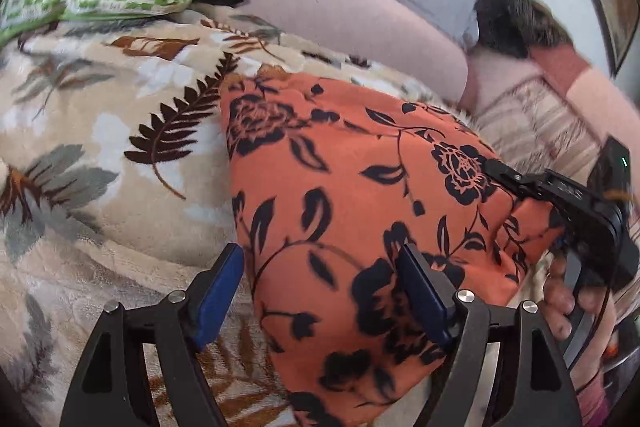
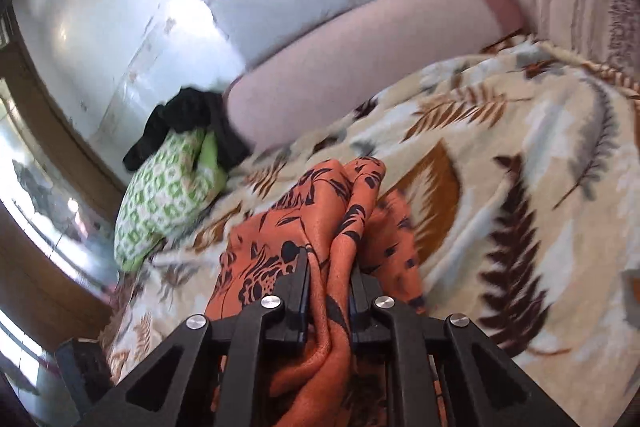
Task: Fold small clothes
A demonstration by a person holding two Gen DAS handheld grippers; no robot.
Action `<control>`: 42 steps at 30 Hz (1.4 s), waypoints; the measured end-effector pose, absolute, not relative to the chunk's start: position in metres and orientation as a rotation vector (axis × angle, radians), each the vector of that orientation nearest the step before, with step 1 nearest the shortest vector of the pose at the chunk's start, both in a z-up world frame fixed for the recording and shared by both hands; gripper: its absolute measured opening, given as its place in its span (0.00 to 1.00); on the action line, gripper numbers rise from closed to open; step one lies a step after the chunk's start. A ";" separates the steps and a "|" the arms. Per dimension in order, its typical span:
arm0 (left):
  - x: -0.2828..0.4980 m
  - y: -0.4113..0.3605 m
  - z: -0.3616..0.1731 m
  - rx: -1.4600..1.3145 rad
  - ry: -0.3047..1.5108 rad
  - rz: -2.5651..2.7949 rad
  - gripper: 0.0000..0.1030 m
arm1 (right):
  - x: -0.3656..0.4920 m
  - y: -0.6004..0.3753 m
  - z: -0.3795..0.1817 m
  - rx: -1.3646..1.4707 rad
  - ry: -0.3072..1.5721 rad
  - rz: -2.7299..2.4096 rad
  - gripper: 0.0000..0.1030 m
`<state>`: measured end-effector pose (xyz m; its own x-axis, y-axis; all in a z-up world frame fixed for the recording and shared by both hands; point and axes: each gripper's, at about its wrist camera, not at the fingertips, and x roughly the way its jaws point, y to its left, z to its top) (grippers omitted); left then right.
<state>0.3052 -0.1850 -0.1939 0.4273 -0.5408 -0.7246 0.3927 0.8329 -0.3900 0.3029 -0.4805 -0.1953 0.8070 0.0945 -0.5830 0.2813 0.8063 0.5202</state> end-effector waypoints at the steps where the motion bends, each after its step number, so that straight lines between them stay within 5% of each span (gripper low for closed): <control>1: 0.306 -0.192 -0.199 -0.131 0.990 -0.580 0.78 | 0.308 -0.486 -0.207 0.643 0.703 -0.125 0.15; 4: 0.307 -0.194 -0.211 -0.122 1.035 -0.567 0.78 | 0.318 -0.508 -0.251 0.837 0.871 -0.133 0.19; 11: 0.302 -0.186 -0.201 -0.085 0.991 -0.557 0.78 | 0.283 -0.512 -0.183 0.803 0.605 -0.047 0.21; 20: 0.298 -0.186 -0.211 0.001 1.004 -0.549 0.81 | 0.287 -0.453 -0.239 0.478 1.104 -0.032 0.20; 27: 0.287 -0.181 -0.195 0.053 0.915 -0.542 0.81 | 0.287 -0.445 -0.182 0.487 0.958 0.011 0.19; 32: 0.289 -0.175 -0.198 0.044 0.947 -0.547 0.81 | 0.358 -0.422 -0.167 0.376 0.981 -0.021 0.21; 36: 0.288 -0.174 -0.203 0.036 0.964 -0.567 0.81 | 0.429 -0.427 -0.225 0.387 1.202 -0.063 0.21; 42: 0.289 -0.168 -0.206 0.000 0.995 -0.595 0.81 | 0.477 -0.426 -0.210 0.414 1.094 -0.088 0.19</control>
<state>0.2887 -0.1683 -0.2063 0.3998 -0.4704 -0.7867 0.4703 0.8420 -0.2644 0.4773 -0.4260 -0.2100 0.4641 0.1328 -0.8758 0.2705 0.9202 0.2829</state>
